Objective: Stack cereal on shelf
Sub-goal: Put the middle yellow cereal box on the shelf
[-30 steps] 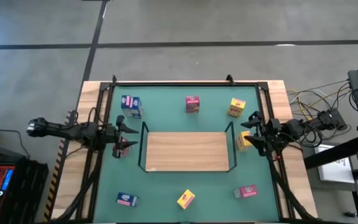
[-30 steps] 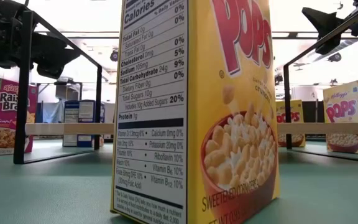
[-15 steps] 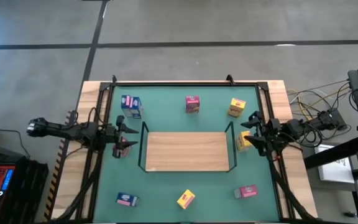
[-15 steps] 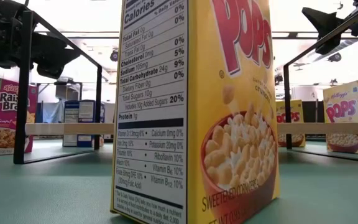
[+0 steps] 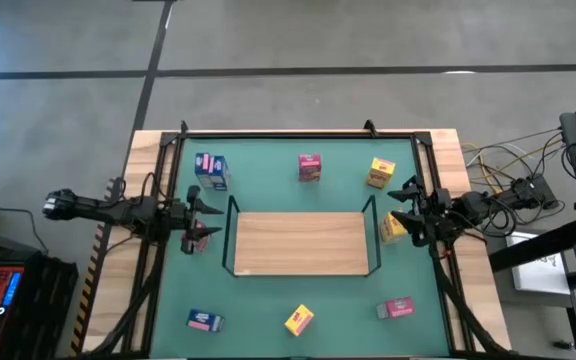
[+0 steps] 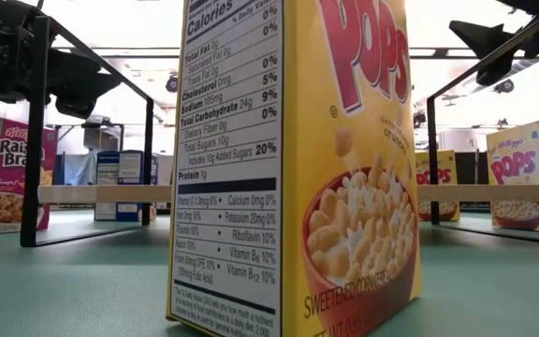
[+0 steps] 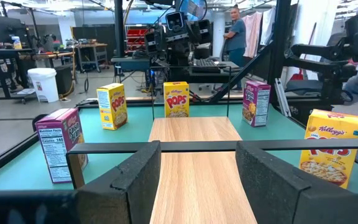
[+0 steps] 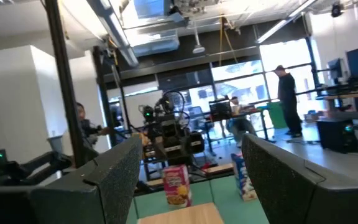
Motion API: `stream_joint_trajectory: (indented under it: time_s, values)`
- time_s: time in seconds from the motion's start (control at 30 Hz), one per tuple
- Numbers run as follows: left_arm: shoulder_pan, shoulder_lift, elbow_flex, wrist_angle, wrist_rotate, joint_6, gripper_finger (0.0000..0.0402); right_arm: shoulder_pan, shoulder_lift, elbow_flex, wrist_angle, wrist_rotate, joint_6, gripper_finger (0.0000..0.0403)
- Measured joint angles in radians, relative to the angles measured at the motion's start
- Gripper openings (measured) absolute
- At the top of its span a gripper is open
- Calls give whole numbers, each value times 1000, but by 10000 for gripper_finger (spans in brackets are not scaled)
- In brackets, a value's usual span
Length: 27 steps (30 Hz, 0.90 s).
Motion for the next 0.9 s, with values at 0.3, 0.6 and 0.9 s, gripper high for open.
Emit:
stream_joint_trajectory:
  time_s: [0.3,0.6,0.9]
  values:
    - [0,0,0,0,0,0,192,0,0,0,3,0,32,265]
    - [0,0,0,0,0,0,192,0,0,0,-31,0,26,265]
    - [0,0,0,0,0,0,192,0,0,0,-20,0,27,265]
